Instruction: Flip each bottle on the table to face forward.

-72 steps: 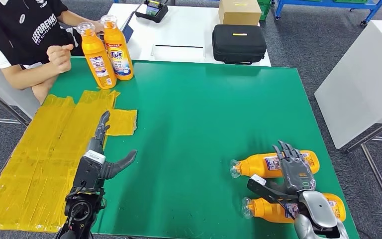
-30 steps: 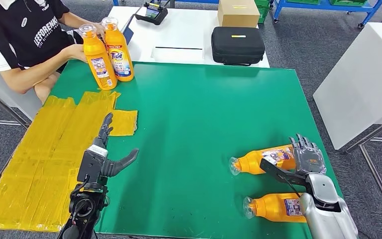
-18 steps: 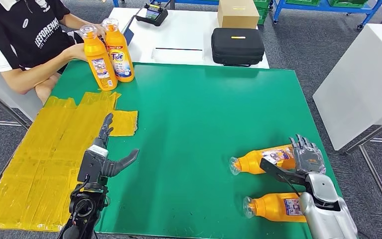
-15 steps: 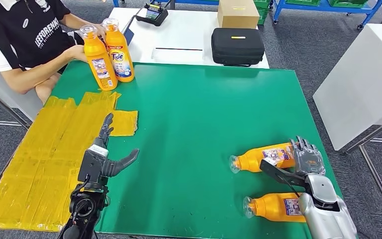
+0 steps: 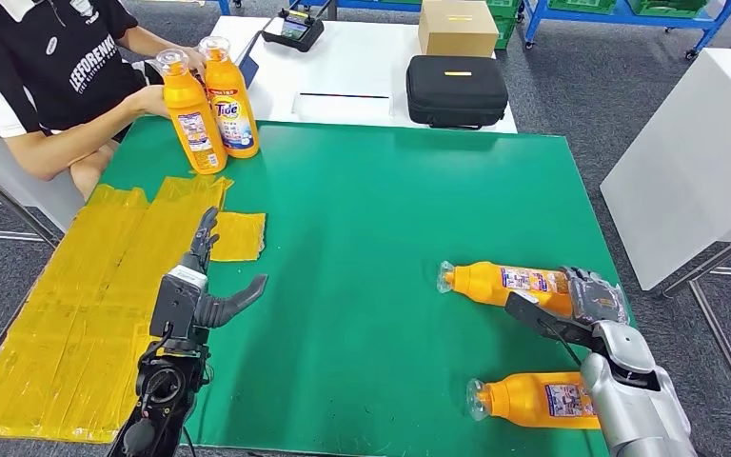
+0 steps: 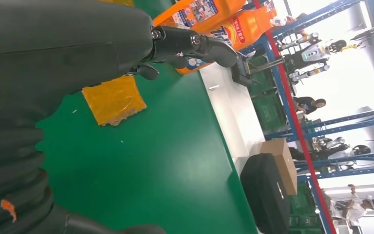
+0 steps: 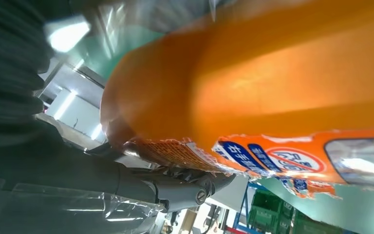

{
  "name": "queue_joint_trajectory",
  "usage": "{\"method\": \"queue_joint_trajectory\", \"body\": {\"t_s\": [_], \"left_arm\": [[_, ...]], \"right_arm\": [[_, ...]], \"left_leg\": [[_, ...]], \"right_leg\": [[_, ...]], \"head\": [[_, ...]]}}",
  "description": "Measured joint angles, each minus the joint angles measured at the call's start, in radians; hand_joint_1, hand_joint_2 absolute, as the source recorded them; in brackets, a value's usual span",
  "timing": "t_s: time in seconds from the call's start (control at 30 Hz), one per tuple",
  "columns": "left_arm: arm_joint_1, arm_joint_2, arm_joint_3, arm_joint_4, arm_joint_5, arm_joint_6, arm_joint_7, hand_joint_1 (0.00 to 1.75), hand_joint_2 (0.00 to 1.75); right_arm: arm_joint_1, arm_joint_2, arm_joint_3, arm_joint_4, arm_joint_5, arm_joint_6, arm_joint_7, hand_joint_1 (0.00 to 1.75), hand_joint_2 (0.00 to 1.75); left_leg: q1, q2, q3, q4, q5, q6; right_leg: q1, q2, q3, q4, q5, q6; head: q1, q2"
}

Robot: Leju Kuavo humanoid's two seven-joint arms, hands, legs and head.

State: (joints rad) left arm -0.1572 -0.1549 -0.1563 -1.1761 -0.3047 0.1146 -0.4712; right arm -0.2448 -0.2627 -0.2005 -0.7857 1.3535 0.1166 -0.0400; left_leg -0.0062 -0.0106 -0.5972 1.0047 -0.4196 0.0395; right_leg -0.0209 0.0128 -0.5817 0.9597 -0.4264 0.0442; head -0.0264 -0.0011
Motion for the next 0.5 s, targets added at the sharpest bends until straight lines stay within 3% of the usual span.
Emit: {"method": "queue_joint_trajectory", "body": {"t_s": [0.27,0.5], "left_arm": [[-0.005,0.0,0.0,0.01,0.01,0.005,-0.006,0.0,1.75],[0.025,0.0,0.002,-0.009,-0.003,0.012,-0.012,0.0,1.75]], "right_arm": [[0.009,-0.003,0.007,-0.008,-0.013,-0.005,-0.009,1.75,1.75],[0.071,0.044,0.025,-0.081,-0.055,-0.181,-0.079,1.75,1.75]], "left_leg": [[0.0,0.0,0.0,0.0,0.0,0.0],[0.0,0.001,-0.004,0.0,0.0,0.0]], "right_leg": [[0.0,0.0,0.01,0.0,0.001,0.0],[0.0,0.0,0.008,0.0,0.001,0.0]], "head": [[0.0,0.0],[0.0,0.0]]}}
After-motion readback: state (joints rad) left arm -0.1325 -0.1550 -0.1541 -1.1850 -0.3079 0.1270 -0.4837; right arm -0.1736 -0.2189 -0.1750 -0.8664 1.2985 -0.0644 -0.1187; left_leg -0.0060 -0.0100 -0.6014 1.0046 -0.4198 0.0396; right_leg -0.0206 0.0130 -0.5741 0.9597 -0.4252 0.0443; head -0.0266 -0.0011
